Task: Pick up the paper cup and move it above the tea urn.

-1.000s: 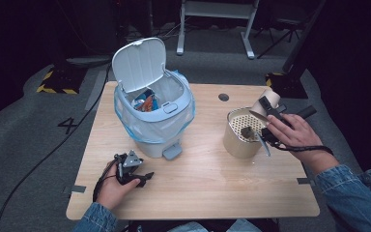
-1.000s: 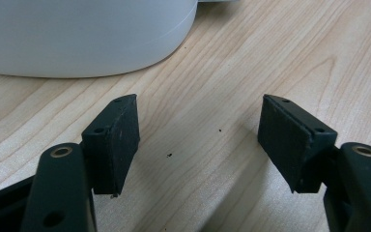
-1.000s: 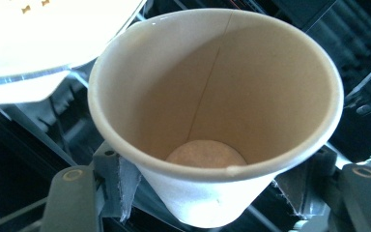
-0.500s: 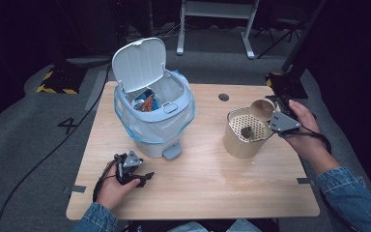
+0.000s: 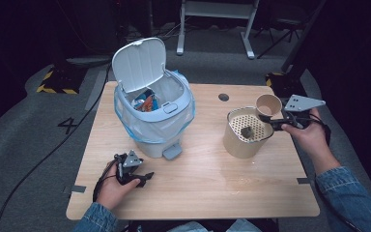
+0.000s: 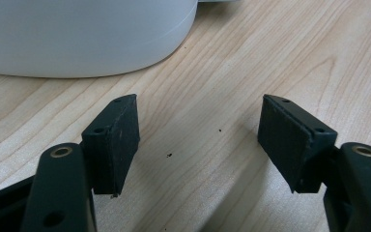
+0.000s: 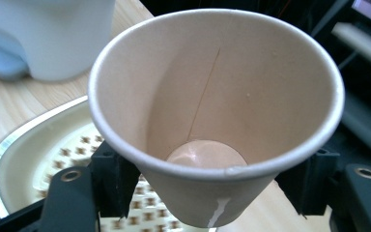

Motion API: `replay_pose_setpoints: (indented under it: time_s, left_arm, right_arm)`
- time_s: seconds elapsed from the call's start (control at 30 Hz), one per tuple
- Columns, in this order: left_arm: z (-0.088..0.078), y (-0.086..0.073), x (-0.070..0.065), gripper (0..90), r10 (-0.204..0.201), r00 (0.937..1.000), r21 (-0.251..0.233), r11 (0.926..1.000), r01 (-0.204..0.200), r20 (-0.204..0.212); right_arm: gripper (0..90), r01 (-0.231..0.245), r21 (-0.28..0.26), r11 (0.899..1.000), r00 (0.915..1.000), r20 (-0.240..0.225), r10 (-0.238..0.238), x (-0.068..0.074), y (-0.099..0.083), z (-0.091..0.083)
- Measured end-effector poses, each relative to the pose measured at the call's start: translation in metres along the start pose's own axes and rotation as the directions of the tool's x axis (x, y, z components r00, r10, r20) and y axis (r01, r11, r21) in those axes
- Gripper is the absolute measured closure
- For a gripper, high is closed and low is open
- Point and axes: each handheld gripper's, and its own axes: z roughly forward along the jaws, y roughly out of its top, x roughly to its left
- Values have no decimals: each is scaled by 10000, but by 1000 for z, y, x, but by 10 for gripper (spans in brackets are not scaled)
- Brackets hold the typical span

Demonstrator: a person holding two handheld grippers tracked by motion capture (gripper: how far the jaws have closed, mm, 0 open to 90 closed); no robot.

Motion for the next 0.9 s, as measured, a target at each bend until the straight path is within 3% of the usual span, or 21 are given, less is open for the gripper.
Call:
replay_pose_setpoints:
  time_s: [0.07, 0.2, 0.4, 0.53, 0.67, 0.9]
  left_arm:
    - [0, 0, 0, 315, 1, 10000, 1, 10000, -1, -1]
    - [0, 0, 0, 315, 3, 10000, 0, 10000, -3, -1]
    - [0, 0, 0, 315, 1, 10000, -2, 10000, -1, -2]
    - [0, 0, 0, 315, 3, 10000, -3, 10000, -3, 1]
    - [0, 0, 0, 314, -4, 10000, -2, 10000, 4, 10]
    - [0, 0, 0, 314, -9, 10000, -3, 10000, 9, 12]
  right_arm:
    - [323, -881, -158, 9960, 9956, -326, 875, -2, -3, 1]
    - [322, -1718, -79, 9851, 9813, -894, 1704, -2, -8, 4]
    - [321, -3174, -248, 9480, 9345, -1783, 3082, -6, -14, 5]
    - [320, -3549, -421, 9339, 9197, -1948, 3408, -8, -15, 4]
    - [320, -3614, -477, 9312, 9175, -1960, 3461, -9, -15, 4]
    - [318, -3203, -445, 9463, 9336, -1841, 3074, -6, -10, 5]
